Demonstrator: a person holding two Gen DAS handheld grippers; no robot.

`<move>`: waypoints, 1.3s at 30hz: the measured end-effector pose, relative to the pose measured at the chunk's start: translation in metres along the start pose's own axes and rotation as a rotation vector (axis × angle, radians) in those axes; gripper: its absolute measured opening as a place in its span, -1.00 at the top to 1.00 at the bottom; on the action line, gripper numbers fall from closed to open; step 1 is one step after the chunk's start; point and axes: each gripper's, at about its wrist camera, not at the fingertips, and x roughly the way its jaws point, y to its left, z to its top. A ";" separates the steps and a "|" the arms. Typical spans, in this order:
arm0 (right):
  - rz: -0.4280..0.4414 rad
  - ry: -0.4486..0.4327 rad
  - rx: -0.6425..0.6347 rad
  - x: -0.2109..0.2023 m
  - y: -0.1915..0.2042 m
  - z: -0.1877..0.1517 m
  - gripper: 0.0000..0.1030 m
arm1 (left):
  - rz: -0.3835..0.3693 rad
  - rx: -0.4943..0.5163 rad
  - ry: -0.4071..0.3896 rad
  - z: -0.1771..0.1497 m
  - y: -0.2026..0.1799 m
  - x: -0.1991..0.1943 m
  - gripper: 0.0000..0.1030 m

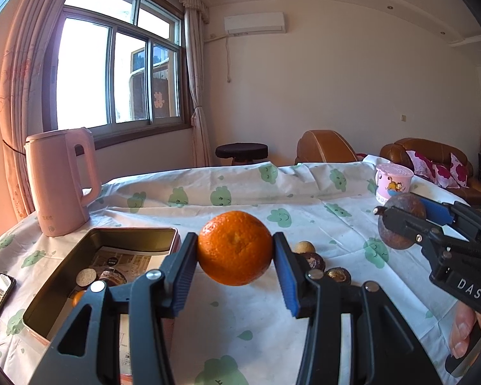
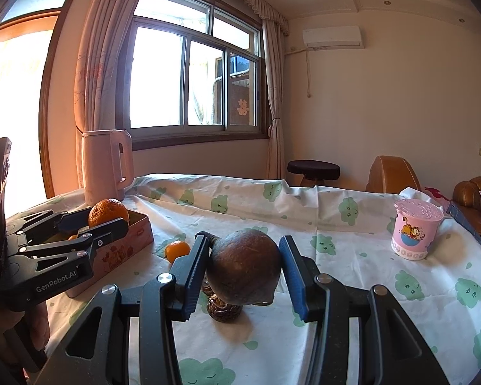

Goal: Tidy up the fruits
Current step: 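Carry the orange in the left gripper toward the tin while the right carries the brown fruit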

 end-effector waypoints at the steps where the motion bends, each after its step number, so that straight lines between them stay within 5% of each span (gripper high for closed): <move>1: 0.001 0.001 -0.005 0.000 0.001 0.000 0.08 | 0.000 0.000 0.001 0.000 0.000 0.000 0.06; 39: 0.219 -0.014 -0.130 0.022 0.099 0.048 0.08 | 0.136 -0.049 0.081 -0.003 0.088 -0.018 0.06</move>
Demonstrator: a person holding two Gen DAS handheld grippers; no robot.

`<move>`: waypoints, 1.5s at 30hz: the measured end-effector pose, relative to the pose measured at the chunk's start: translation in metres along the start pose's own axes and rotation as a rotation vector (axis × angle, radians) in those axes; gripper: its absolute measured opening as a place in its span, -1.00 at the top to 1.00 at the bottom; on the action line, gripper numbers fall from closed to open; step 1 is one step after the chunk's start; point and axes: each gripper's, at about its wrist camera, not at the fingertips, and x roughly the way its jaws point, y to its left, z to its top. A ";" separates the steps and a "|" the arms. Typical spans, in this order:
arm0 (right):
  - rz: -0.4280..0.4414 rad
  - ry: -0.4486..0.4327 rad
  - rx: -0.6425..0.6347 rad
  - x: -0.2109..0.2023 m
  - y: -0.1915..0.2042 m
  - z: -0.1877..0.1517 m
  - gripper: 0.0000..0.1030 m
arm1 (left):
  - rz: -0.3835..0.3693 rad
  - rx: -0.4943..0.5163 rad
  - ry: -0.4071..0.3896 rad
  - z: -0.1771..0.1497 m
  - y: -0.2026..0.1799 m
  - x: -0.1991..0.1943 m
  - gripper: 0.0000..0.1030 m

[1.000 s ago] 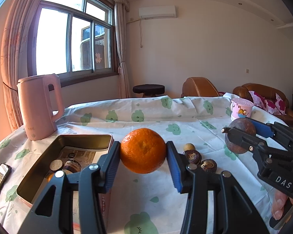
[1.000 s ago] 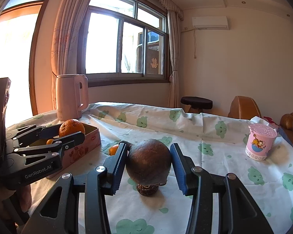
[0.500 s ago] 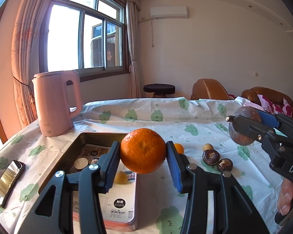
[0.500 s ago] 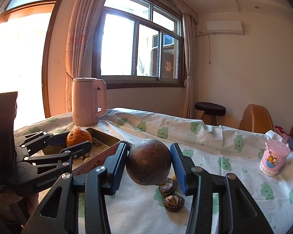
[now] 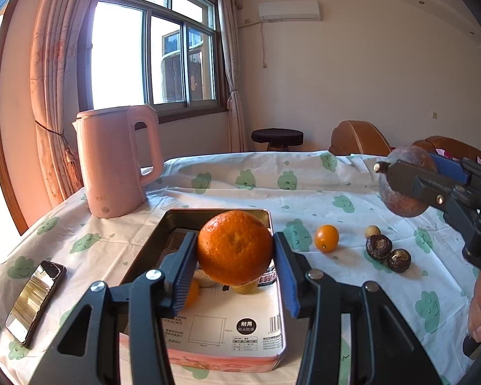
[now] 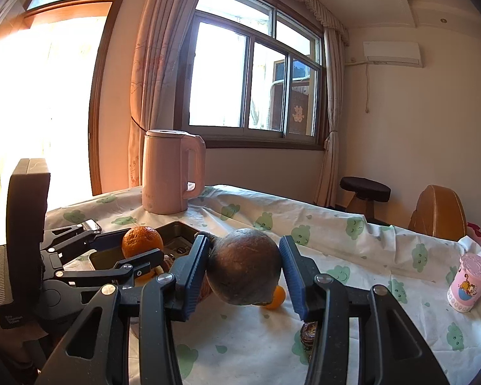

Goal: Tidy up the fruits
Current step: 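Lower the orange into the tin and open the left gripper while the right releases its fruit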

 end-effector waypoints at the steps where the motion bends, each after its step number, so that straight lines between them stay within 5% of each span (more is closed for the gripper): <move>1: 0.004 -0.001 -0.004 0.001 0.002 0.001 0.08 | 0.001 0.000 0.003 0.000 0.002 0.000 0.06; 45: 0.147 0.105 -0.066 0.060 0.074 -0.008 0.08 | 0.117 -0.016 0.119 -0.009 0.074 0.027 0.06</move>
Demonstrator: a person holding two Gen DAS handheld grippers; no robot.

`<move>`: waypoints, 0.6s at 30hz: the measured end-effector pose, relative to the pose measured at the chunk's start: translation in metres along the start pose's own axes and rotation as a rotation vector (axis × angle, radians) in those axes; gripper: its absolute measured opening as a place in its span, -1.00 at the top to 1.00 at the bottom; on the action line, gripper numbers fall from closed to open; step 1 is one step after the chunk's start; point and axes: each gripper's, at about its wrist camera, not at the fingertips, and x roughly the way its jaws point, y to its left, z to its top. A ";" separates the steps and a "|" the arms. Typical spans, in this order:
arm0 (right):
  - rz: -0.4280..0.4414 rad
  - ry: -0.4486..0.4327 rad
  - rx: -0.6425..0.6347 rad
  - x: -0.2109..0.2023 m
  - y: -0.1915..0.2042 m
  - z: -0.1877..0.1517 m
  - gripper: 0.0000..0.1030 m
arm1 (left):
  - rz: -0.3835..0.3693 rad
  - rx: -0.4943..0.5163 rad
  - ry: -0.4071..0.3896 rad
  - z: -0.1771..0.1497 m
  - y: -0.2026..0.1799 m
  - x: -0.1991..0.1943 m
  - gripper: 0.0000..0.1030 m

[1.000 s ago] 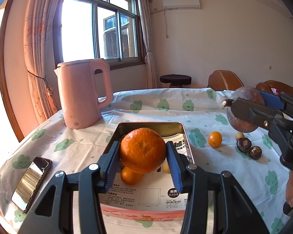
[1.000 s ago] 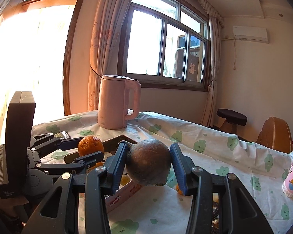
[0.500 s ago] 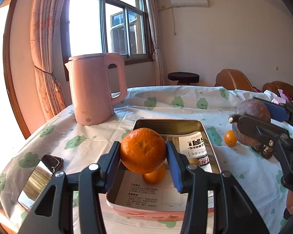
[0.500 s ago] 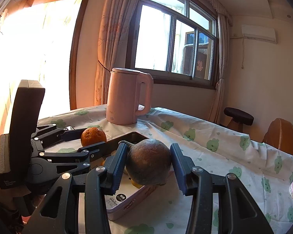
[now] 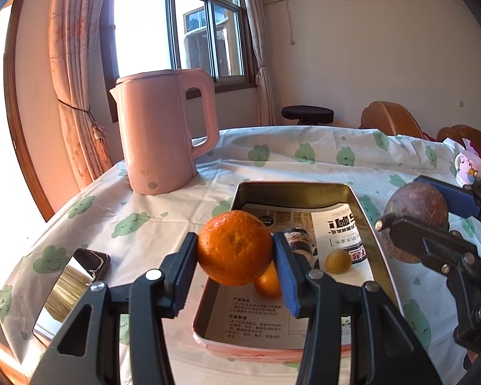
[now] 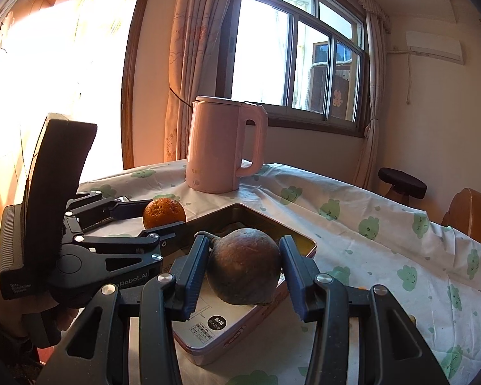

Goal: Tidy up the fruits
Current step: 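Lower the orange into the tin and open the left gripper while the right releases its fruit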

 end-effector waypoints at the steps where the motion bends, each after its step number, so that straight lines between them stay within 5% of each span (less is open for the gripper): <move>1: 0.002 0.007 -0.001 0.002 0.001 -0.001 0.08 | -0.002 -0.002 0.007 0.000 0.001 0.002 0.06; 18: 0.056 0.151 0.010 0.038 0.006 -0.016 0.07 | -0.009 0.026 0.073 -0.003 -0.001 0.018 0.04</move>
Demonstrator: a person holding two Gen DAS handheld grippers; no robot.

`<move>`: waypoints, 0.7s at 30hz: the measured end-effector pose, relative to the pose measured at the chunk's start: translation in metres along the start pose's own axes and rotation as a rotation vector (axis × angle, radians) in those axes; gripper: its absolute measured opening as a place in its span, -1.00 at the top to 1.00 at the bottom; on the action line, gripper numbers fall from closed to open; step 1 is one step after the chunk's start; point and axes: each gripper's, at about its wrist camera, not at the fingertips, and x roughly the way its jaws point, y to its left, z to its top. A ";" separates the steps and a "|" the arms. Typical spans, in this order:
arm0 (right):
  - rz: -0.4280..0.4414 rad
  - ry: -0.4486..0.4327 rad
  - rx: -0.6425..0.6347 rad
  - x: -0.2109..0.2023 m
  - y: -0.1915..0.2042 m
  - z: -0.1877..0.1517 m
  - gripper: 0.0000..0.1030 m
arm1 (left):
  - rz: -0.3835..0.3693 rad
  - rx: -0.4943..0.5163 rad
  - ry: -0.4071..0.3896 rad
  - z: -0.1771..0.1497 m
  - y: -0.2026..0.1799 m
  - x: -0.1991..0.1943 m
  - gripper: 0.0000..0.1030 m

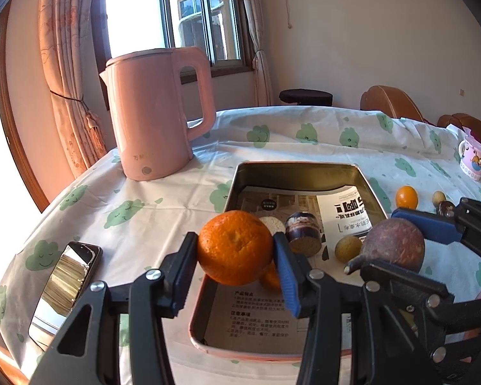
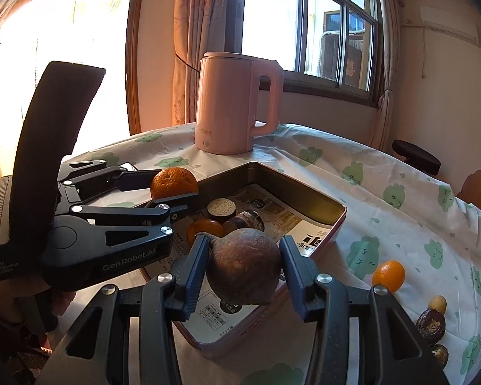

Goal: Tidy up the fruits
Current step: 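Lower the orange into the tin and open the left gripper while the right releases its fruit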

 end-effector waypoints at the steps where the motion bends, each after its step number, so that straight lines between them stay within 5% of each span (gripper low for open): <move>1: 0.001 0.001 0.001 0.001 0.000 0.000 0.07 | -0.004 0.002 0.004 -0.001 -0.001 0.001 0.03; 9: 0.014 0.028 -0.003 0.005 0.002 0.000 0.07 | 0.005 0.013 -0.001 -0.001 -0.005 0.000 -0.02; 15: 0.007 0.012 0.010 -0.001 -0.001 -0.002 0.07 | 0.011 -0.002 -0.023 -0.002 -0.003 -0.007 -0.43; 21: -0.056 -0.009 -0.001 -0.025 -0.014 -0.007 0.05 | -0.018 -0.022 -0.052 0.000 -0.007 -0.018 -0.47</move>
